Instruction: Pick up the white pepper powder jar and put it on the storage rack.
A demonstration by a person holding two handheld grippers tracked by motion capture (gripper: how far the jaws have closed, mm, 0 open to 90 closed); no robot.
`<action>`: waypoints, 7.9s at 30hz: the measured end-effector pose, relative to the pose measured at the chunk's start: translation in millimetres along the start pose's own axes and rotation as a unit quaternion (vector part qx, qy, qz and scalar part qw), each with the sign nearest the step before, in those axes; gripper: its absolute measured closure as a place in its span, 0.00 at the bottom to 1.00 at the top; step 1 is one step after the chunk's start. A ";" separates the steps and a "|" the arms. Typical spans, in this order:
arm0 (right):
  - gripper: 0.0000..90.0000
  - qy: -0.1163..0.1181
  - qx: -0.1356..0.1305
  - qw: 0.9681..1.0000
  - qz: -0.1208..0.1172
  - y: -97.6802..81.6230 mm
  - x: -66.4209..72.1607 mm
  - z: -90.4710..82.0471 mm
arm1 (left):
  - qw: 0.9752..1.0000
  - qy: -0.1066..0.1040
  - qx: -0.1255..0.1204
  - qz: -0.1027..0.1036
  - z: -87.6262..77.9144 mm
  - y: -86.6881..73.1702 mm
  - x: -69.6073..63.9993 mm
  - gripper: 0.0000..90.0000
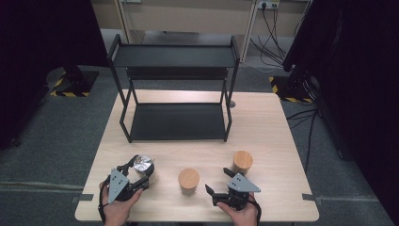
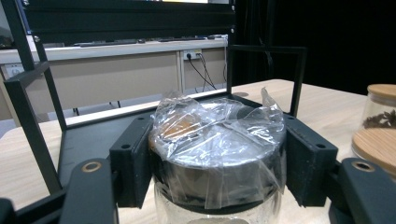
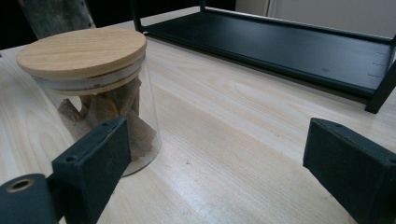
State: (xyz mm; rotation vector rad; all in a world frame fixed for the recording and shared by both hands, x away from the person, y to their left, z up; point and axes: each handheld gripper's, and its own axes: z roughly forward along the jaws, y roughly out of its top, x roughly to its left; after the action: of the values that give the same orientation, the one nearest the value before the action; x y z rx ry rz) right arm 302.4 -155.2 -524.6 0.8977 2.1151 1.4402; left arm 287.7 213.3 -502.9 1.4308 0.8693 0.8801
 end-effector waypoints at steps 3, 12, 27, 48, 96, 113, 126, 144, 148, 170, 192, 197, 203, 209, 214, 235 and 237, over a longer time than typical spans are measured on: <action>0.09 0.000 0.000 1.000 0.000 0.0 0.0 -0.1 | 1.000 0.003 -0.004 -0.004 4.3 3.4 1.6 0.39; 0.09 0.000 -0.002 1.000 0.002 -0.1 -0.5 -0.2 | 1.000 0.010 -0.009 -0.005 14.9 10.2 5.5 0.39; 0.09 0.001 -0.001 1.000 0.002 -0.1 -0.5 -0.2 | 1.000 0.023 -0.015 0.000 33.4 23.5 14.0 0.39; 0.09 0.001 -0.002 1.000 0.001 -0.1 -0.4 -0.2 | 0.999 0.050 -0.018 0.005 62.5 35.1 28.3 0.39; 0.09 0.005 -0.004 1.000 0.001 -0.3 -0.8 -0.6 | 0.993 0.116 0.011 -0.007 135.2 20.7 71.0 0.39; 0.09 0.006 -0.004 1.000 0.001 -0.4 -0.9 -0.6 | 0.992 0.121 0.020 0.006 148.4 11.2 73.7 0.38; 0.09 0.006 -0.004 1.000 0.000 -0.4 -0.7 -0.8 | 0.992 0.128 0.021 0.003 151.3 4.6 77.7 0.39; 0.09 0.007 -0.004 1.000 -0.002 -0.4 -0.3 -0.8 | 0.991 0.132 0.025 0.005 157.8 -1.2 80.3 0.38; 0.10 0.007 -0.004 1.000 -0.003 -0.4 -0.3 -0.8 | 0.991 0.133 0.026 0.005 158.2 -3.0 81.5 0.38; 0.10 0.007 -0.005 1.000 -0.004 -0.5 0.1 -0.9 | 0.991 0.132 0.026 -0.003 161.8 -6.8 84.0 0.38; 0.10 0.008 -0.004 1.000 -0.007 -0.4 0.4 -0.7 | 0.991 0.127 0.033 -0.009 162.3 -6.7 84.6 0.37; 0.10 0.008 -0.004 1.000 -0.007 -0.4 0.4 -0.7 | 0.992 0.124 0.035 -0.012 162.2 -6.3 85.0 0.36; 0.10 0.008 -0.004 1.000 -0.008 -0.4 0.5 -0.7 | 0.992 0.120 0.038 -0.008 162.8 -5.0 80.0 0.26; 0.10 0.008 -0.005 1.000 -0.008 -0.5 0.5 -0.9 | 0.992 0.119 0.037 -0.012 161.5 -3.9 78.0 0.23; 0.10 0.008 -0.005 1.000 -0.008 -0.5 0.6 -0.9 | 0.993 0.116 0.034 -0.016 159.5 -3.8 76.9 0.22; 0.10 0.008 -0.003 1.000 -0.008 -0.4 0.6 -0.6 | 0.993 0.115 0.021 -0.023 143.1 -2.4 71.6 0.17; 0.10 0.008 -0.003 1.000 -0.008 -0.3 0.7 -0.5 | 0.993 0.113 0.019 -0.022 141.3 -1.7 71.2 0.17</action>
State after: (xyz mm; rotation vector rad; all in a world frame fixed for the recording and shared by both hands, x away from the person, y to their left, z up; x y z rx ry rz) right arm 301.5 -155.2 -524.7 0.8675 2.1245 1.4494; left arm 445.8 215.6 -507.0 1.3563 1.0878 1.0111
